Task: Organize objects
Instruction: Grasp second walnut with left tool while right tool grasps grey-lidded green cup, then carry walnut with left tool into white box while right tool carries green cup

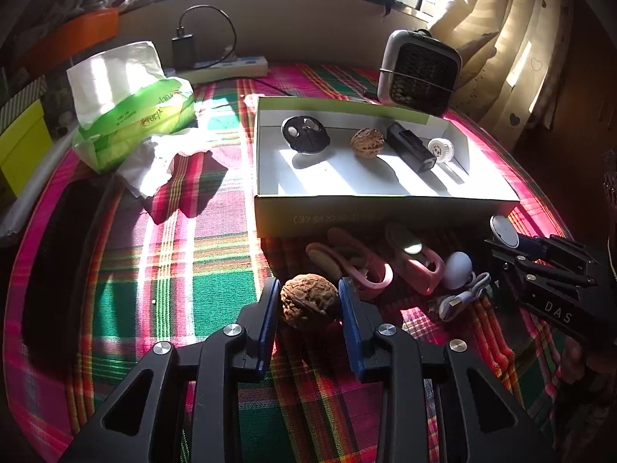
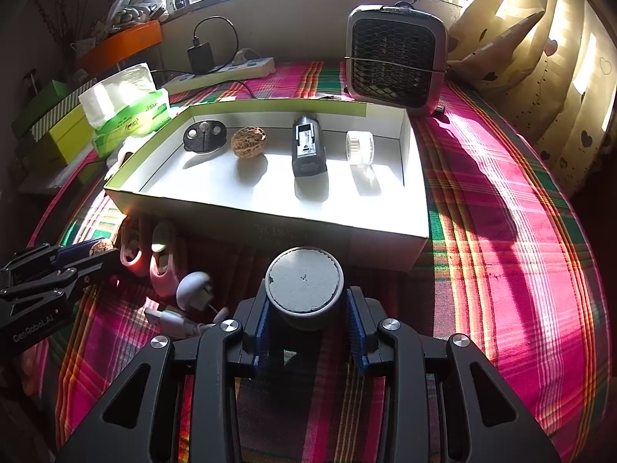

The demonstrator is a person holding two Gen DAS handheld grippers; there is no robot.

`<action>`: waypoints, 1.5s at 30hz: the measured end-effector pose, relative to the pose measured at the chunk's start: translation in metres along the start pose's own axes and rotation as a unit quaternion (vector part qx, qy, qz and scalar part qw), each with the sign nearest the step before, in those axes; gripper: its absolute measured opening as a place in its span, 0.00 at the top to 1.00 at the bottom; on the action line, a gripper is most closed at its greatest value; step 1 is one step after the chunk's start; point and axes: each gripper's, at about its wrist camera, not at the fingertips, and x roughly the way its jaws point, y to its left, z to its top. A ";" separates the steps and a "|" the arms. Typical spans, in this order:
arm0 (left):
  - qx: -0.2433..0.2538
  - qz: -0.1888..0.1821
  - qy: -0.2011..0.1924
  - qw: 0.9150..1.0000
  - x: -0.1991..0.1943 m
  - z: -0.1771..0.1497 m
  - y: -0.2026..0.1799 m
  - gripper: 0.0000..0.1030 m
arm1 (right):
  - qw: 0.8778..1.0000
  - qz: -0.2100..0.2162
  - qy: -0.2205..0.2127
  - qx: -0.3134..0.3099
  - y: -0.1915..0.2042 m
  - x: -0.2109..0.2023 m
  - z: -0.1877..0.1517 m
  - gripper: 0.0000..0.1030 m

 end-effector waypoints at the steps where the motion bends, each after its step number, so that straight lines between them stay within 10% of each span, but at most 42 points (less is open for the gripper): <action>1: 0.000 0.000 0.000 1.000 0.000 0.000 0.000 0.72 | 1.000 0.000 0.000 0.000 0.000 0.000 0.000 0.66; 45: 0.009 -0.012 -0.029 0.999 -0.022 0.031 -0.008 0.72 | 0.998 0.025 -0.048 0.011 -0.004 -0.033 0.019 0.72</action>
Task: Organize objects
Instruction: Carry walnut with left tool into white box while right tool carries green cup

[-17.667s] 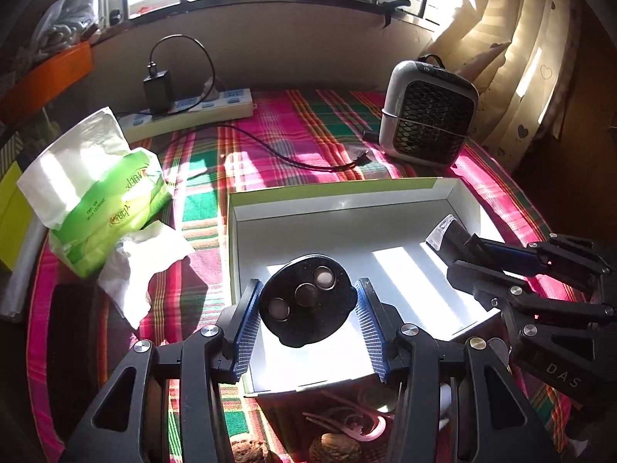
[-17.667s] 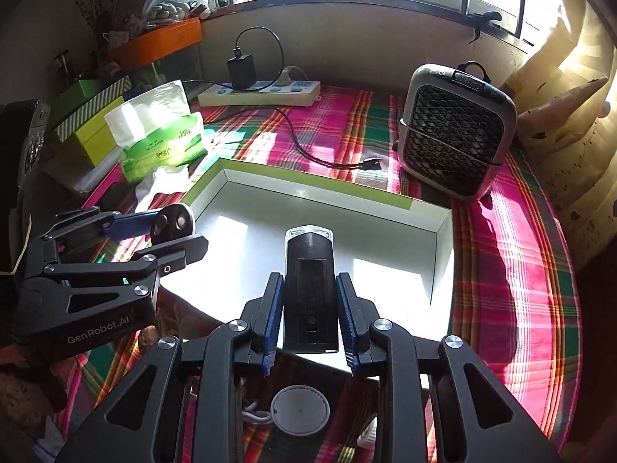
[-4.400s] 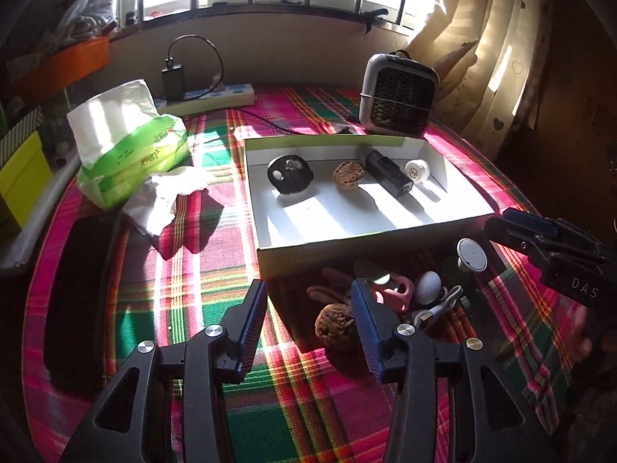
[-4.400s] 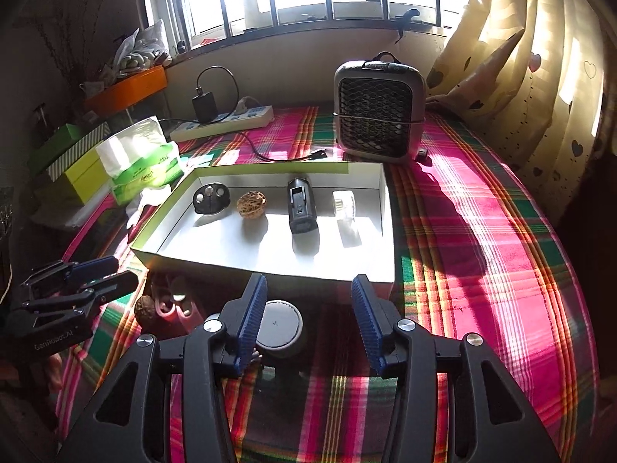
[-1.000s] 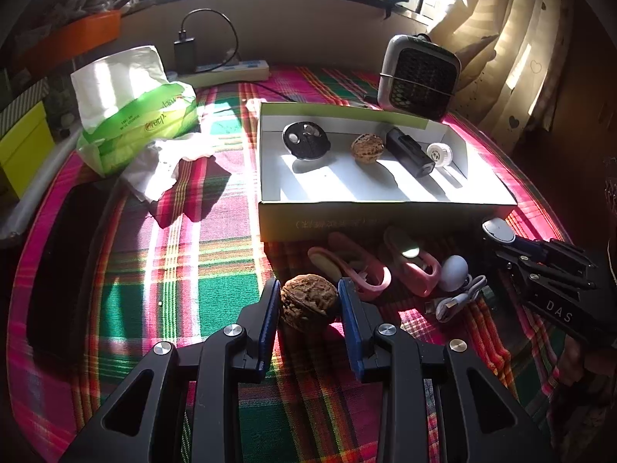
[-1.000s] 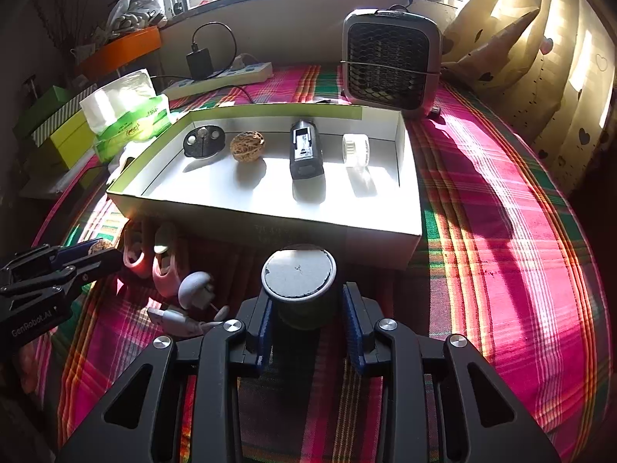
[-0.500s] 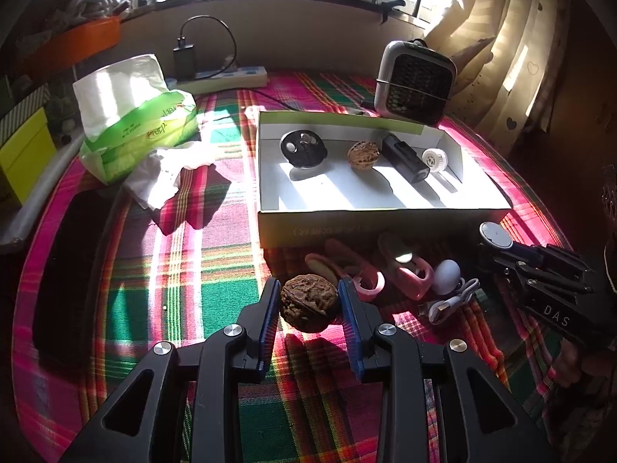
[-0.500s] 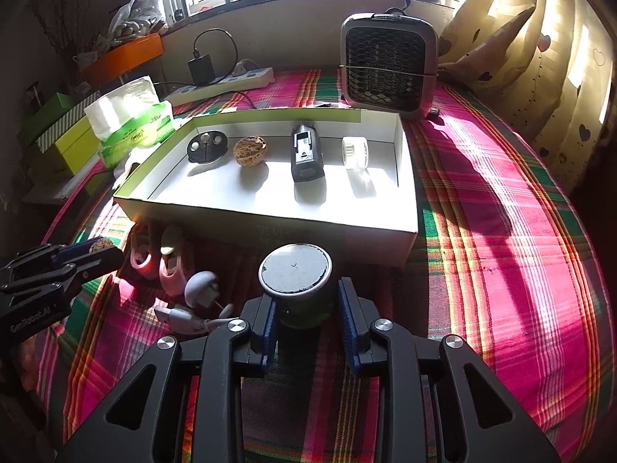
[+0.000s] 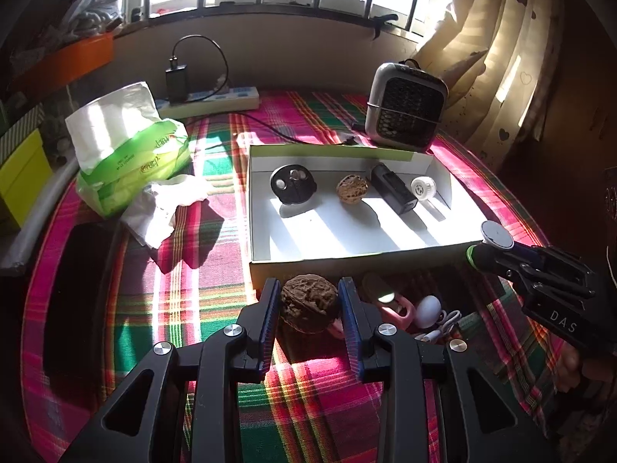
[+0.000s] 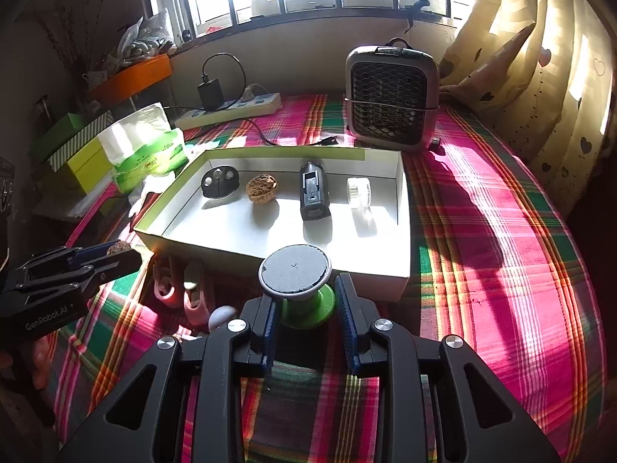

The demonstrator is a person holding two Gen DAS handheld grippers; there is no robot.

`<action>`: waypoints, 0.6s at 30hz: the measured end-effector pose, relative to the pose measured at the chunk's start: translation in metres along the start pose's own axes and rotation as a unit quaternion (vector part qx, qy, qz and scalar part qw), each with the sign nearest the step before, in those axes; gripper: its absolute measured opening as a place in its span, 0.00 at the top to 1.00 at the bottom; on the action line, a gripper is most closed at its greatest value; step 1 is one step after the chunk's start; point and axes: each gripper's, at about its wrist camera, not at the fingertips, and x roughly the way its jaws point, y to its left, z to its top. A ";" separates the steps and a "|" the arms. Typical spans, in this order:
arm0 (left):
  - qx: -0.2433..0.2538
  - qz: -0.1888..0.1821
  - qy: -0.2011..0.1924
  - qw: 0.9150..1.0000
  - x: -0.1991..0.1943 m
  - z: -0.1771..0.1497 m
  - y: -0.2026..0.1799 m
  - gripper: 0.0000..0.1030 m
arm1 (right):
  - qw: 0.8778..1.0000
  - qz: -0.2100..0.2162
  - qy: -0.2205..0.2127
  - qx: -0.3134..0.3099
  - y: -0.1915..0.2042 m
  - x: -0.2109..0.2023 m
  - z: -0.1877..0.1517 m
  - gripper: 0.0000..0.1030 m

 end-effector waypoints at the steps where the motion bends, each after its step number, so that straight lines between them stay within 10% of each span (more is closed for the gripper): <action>1: 0.002 -0.001 -0.001 1.000 0.000 0.002 -0.001 0.72 | 1.000 0.001 -0.002 -0.001 0.000 0.000 0.002 0.72; 18: 0.003 -0.001 0.001 1.000 0.022 0.031 0.003 0.72 | 0.999 0.040 -0.001 -0.014 0.013 0.022 0.039 0.72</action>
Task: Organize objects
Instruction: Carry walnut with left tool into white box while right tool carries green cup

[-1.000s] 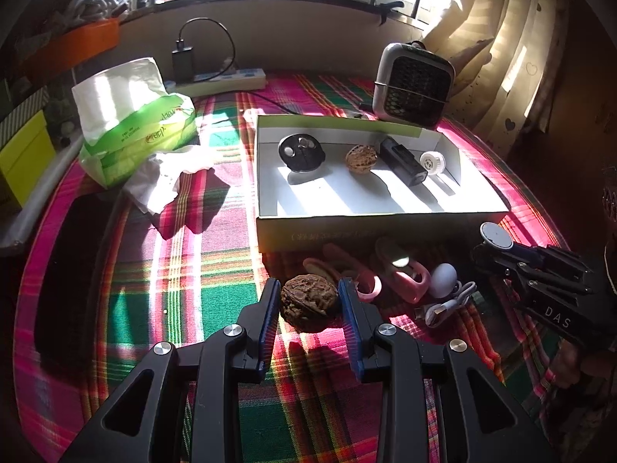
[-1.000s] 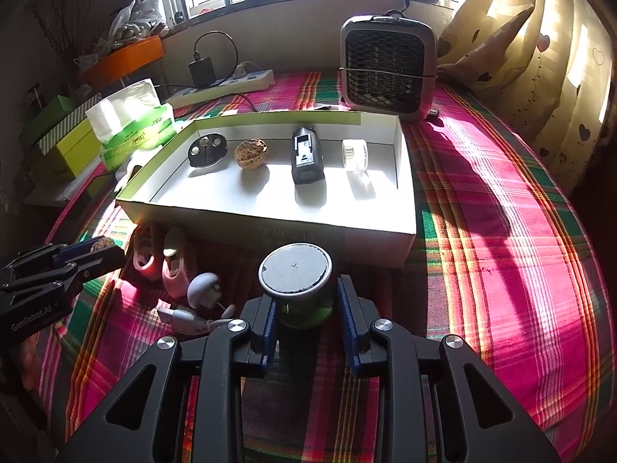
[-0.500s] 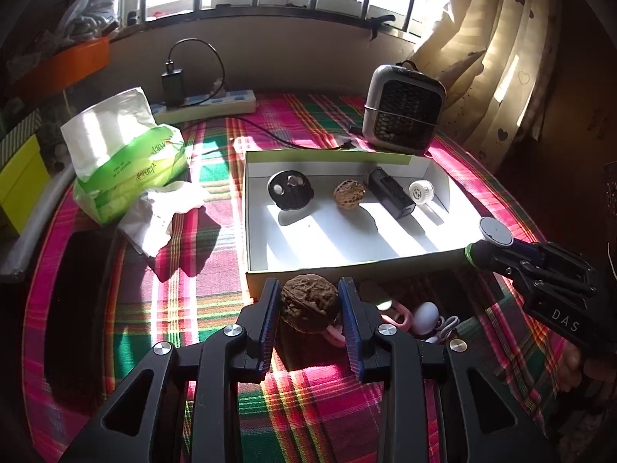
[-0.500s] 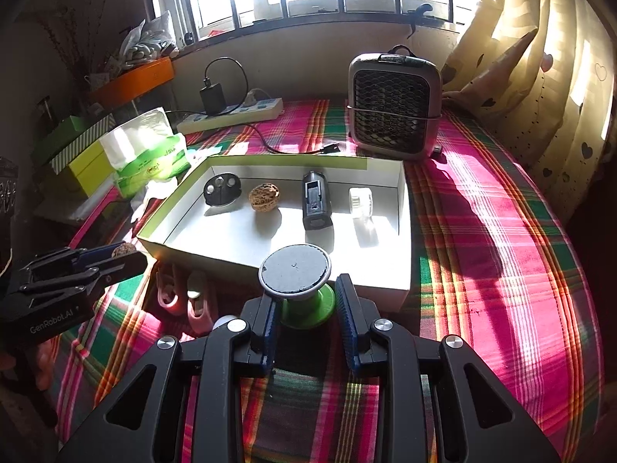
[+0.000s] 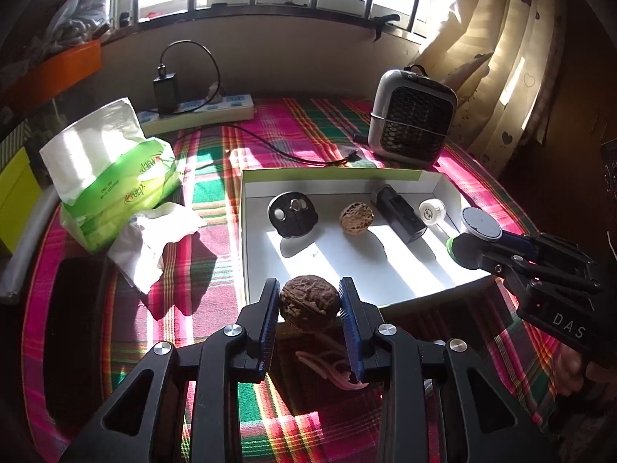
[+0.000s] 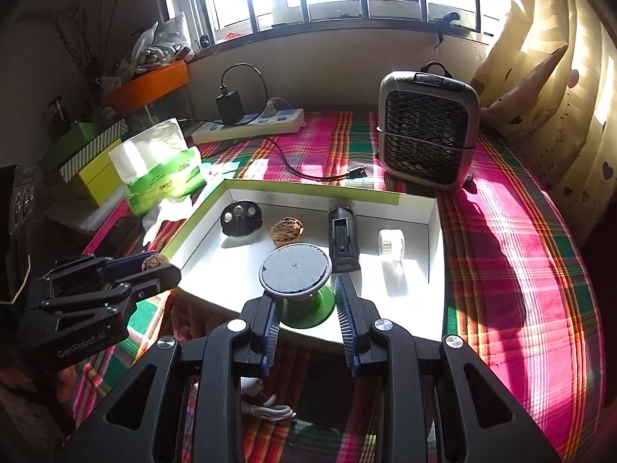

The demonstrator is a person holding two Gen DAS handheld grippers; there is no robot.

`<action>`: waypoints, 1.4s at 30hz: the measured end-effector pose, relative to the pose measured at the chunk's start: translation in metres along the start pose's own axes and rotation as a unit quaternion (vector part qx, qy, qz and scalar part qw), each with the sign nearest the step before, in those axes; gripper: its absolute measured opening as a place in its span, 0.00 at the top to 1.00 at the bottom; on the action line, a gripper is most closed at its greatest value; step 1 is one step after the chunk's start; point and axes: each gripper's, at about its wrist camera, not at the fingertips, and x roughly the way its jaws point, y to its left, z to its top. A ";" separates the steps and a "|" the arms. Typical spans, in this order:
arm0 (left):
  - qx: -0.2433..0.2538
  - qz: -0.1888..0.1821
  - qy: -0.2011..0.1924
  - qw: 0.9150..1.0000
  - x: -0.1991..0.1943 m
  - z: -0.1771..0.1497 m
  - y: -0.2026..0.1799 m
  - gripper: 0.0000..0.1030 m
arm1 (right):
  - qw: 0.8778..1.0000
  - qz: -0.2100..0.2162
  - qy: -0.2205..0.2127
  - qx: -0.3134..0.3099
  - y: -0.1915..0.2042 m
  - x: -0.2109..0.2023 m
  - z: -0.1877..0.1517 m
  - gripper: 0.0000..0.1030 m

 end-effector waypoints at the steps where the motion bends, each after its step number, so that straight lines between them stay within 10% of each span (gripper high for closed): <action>1: 0.000 -0.001 -0.001 1.000 0.001 0.002 0.000 0.72 | 1.000 0.004 0.003 0.000 0.000 0.003 0.002 0.72; 42: 0.028 0.003 0.040 0.999 0.063 0.025 -0.001 0.72 | 0.998 0.023 0.055 -0.006 -0.003 0.076 0.014 0.72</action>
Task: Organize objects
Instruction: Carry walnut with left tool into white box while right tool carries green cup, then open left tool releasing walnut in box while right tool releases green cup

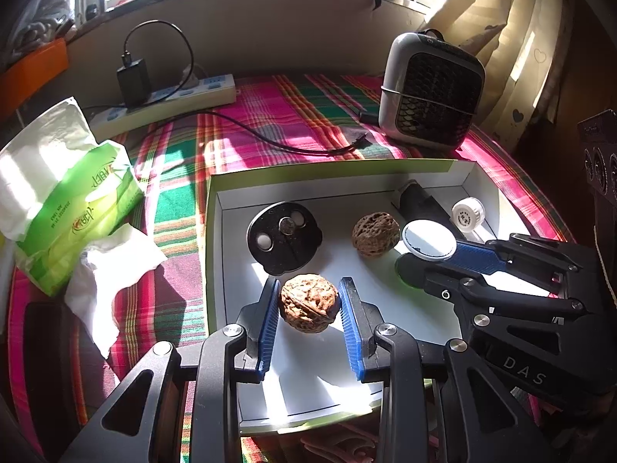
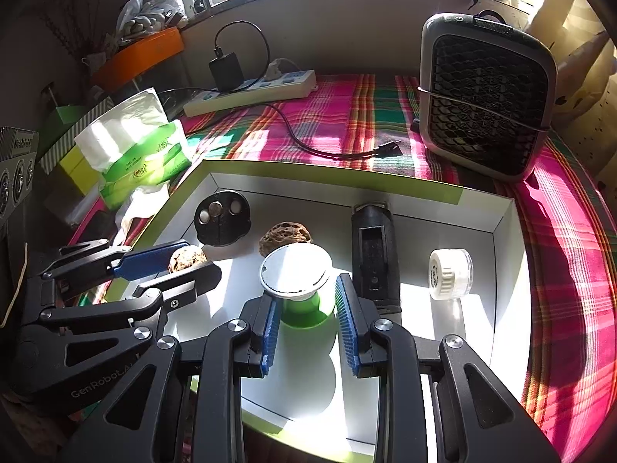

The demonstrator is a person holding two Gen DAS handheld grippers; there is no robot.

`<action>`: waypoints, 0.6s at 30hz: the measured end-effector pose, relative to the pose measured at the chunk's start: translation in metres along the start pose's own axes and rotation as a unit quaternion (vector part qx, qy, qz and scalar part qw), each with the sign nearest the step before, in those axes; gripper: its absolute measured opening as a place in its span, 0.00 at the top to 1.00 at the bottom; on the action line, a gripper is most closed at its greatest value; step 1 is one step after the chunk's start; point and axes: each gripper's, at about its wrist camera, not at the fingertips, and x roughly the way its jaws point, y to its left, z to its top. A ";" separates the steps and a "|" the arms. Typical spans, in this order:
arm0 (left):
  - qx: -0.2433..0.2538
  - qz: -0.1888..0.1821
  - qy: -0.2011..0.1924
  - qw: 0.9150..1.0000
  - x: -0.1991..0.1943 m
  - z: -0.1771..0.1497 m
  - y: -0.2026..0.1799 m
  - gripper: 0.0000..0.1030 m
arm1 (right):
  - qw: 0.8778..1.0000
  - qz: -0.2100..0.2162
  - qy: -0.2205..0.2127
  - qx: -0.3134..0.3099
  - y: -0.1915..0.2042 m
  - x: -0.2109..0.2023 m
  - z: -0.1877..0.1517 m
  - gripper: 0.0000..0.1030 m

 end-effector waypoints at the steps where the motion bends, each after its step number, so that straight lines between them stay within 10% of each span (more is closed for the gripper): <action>1: 0.000 0.000 0.000 1.000 0.000 0.000 0.000 0.72 | 1.000 0.001 0.000 0.000 0.000 0.000 0.000 0.72; 18: 0.003 0.002 0.000 1.000 0.002 0.000 -0.001 0.72 | 1.000 -0.003 0.000 -0.004 0.001 0.003 -0.001 0.72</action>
